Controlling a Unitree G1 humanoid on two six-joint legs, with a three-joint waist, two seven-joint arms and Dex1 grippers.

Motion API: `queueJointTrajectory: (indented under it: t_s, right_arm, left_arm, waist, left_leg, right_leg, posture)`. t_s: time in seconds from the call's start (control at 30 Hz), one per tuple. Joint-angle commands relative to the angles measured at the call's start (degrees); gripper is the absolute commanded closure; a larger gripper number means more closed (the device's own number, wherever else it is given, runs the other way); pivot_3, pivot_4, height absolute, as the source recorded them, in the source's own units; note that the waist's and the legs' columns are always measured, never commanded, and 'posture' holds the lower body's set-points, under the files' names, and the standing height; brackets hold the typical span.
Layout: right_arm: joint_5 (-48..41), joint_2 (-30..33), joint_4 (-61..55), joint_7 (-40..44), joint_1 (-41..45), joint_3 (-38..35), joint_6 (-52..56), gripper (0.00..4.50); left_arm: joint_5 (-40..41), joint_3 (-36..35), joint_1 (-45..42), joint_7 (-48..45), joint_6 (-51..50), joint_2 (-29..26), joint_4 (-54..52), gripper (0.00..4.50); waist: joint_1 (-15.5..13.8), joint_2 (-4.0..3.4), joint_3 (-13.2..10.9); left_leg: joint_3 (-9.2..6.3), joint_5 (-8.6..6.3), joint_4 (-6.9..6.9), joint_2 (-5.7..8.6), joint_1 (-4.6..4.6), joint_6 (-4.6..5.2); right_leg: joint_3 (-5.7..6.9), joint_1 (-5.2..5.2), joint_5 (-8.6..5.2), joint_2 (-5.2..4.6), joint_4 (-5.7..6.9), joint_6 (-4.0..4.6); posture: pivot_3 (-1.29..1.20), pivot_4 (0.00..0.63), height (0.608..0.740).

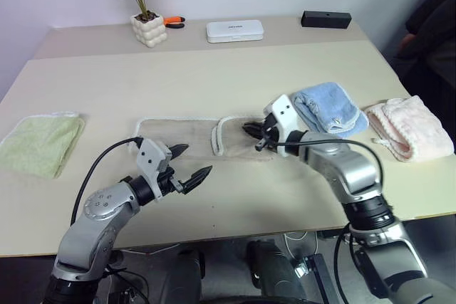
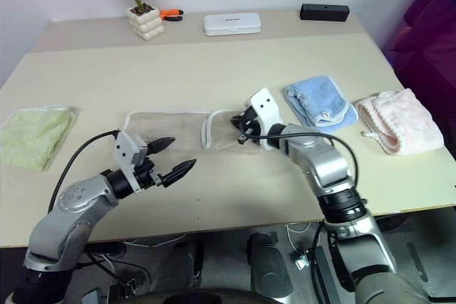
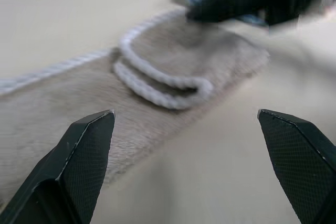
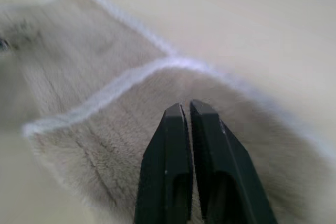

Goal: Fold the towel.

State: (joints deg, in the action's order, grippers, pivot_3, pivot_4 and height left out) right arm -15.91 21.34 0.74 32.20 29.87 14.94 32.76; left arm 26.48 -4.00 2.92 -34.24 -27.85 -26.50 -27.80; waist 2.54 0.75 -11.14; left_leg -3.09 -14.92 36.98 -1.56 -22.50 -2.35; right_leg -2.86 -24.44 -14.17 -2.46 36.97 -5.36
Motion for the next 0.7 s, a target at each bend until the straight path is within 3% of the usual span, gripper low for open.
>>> queueJointTrajectory:
  t_s: [0.03,0.2,0.3,0.37,0.53,0.7]
  right_arm:
    - [5.9,-0.3,3.5,1.8,-1.1,4.5,-7.2,4.47]
    - [7.4,-1.2,3.4,2.0,-1.2,2.5,-10.0,4.47]
    - [1.5,-2.5,-2.1,2.9,1.1,-3.9,-9.1,3.64]
    - [2.0,-0.9,-5.1,5.5,1.7,-3.6,-11.2,2.71]
    - [3.3,3.7,-12.2,12.8,2.3,-0.9,-13.7,0.17]
    - [1.8,4.1,-17.2,15.9,0.3,0.0,-13.0,0.07]
  left_arm:
    - [0.4,-2.8,2.8,2.1,0.2,0.1,-2.5,0.00]
    - [-1.5,-5.0,5.8,6.2,1.9,1.2,-3.5,0.00]
    - [-0.5,-7.7,8.1,9.5,0.6,2.6,-4.8,0.00]
    - [1.2,-10.0,8.6,12.8,-1.8,4.3,-4.8,0.00]
    - [16.0,-19.7,5.7,24.0,-13.8,10.3,-4.0,0.00]
    - [25.4,-26.0,0.4,35.7,-24.0,13.4,2.0,0.00]
  waist:
    - [0.0,0.00,0.0]
    - [-0.1,0.10,0.1]
    - [0.0,0.07,0.0]
    - [-0.1,0.07,0.0]
    - [-0.2,0.12,0.0]
    - [-0.3,0.13,0.1]
  left_leg:
    - [0.00,0.00,0.00,0.00,0.00,0.00]
    - [0.00,0.00,0.03,0.02,0.05,-0.01]
    - [-0.01,0.00,0.02,0.01,0.04,-0.01]
    - [-0.02,0.00,0.01,0.01,0.03,-0.01]
    - [-0.07,0.00,0.03,0.01,0.03,-0.01]
    - [-0.12,0.00,0.06,0.02,0.03,-0.01]
  right_leg:
    - [0.00,0.00,0.00,-0.01,0.00,0.00]
    - [0.00,0.06,-0.06,-0.03,0.00,0.15]
    - [0.00,0.05,-0.05,-0.03,0.01,0.14]
    - [0.00,0.05,-0.02,-0.03,0.01,0.08]
    - [0.05,0.08,0.00,-0.05,0.00,0.01]
    - [0.07,0.10,0.02,-0.04,0.02,-0.02]
  posture:
    - [0.00,0.150,0.737]
    - [0.00,0.150,0.737]
    - [0.00,0.150,0.737]
    - [0.00,0.150,0.737]
    - [0.00,0.150,0.737]
    - [0.00,0.150,0.737]
